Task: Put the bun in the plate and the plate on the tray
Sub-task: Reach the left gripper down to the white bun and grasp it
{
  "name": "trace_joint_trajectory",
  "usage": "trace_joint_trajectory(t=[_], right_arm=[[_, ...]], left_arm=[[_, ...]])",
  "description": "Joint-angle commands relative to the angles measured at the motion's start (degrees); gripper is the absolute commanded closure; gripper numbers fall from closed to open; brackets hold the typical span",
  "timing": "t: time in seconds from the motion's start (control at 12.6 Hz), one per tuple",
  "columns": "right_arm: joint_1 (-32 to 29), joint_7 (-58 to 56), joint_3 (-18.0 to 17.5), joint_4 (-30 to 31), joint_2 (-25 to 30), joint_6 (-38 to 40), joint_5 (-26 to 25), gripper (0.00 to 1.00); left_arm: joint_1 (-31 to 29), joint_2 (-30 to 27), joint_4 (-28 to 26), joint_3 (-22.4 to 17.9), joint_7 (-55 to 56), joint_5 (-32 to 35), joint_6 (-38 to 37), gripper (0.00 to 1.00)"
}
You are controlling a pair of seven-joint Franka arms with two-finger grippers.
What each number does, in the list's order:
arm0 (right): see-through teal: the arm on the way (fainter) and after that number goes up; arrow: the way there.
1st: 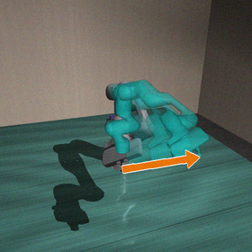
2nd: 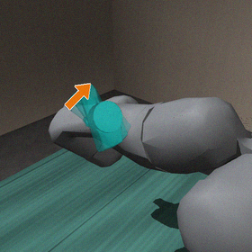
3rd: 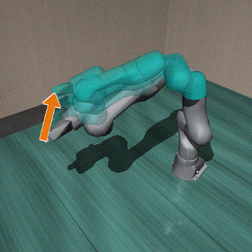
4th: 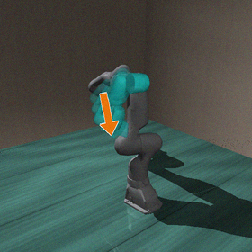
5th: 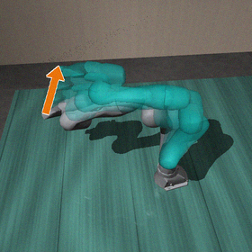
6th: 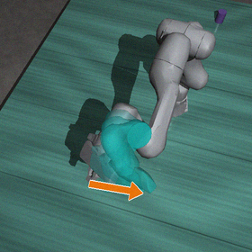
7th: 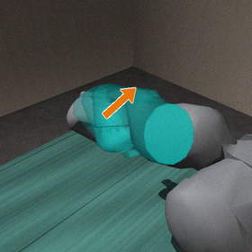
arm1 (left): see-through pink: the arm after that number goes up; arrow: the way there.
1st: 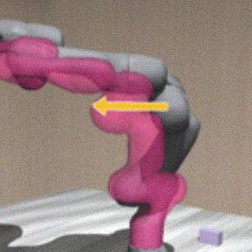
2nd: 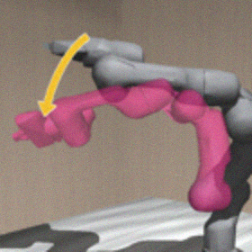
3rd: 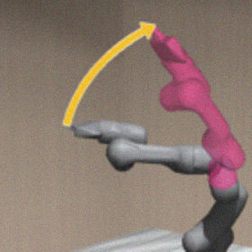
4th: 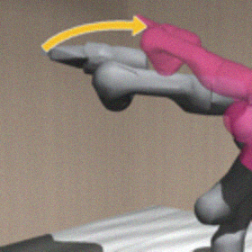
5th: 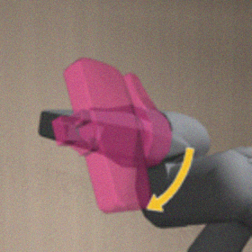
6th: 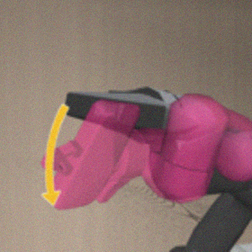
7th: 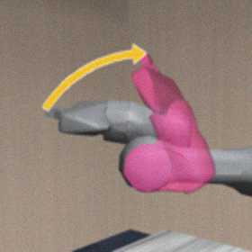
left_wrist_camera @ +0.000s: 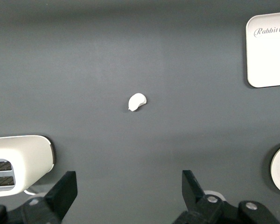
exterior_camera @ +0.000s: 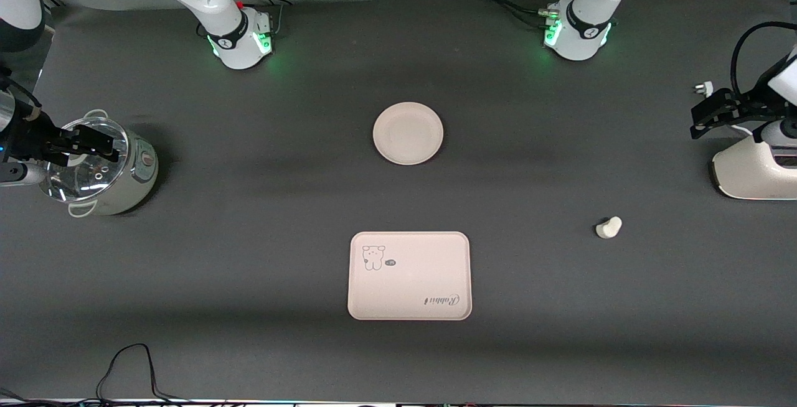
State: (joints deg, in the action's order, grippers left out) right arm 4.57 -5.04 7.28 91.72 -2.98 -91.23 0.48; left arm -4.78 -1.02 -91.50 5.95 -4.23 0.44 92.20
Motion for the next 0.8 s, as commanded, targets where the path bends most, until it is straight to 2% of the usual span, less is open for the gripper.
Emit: trace_joint_trajectory(t=[0.0,0.16,0.32,0.48,0.72], right_arm=[[0.1,0.6,0.0,-0.2,0.2,0.6,-1.3,0.0],[0.1,0.6,0.0,-0.2,0.2,0.6,-1.3,0.0],[0.1,0.6,0.0,-0.1,0.2,0.6,-1.3,0.0],[0.1,0.6,0.0,-0.1,0.2,0.6,-1.3,0.0],[0.1,0.6,0.0,-0.1,0.1,0.6,-1.3,0.0]], left_arm=[[-0.3,2.6,2.3,-0.1,-1.2,-0.9,-1.1,0.0],[-0.1,3.4,2.0,-0.1,-1.0,-0.7,-0.1,0.0],[0.2,8.9,1.3,-0.1,-1.1,-0.3,2.1,0.0],[0.4,14.4,-4.0,-0.1,-1.0,0.4,13.2,0.0],[0.2,18.7,-15.9,-0.1,-1.0,2.6,32.6,0.0]])
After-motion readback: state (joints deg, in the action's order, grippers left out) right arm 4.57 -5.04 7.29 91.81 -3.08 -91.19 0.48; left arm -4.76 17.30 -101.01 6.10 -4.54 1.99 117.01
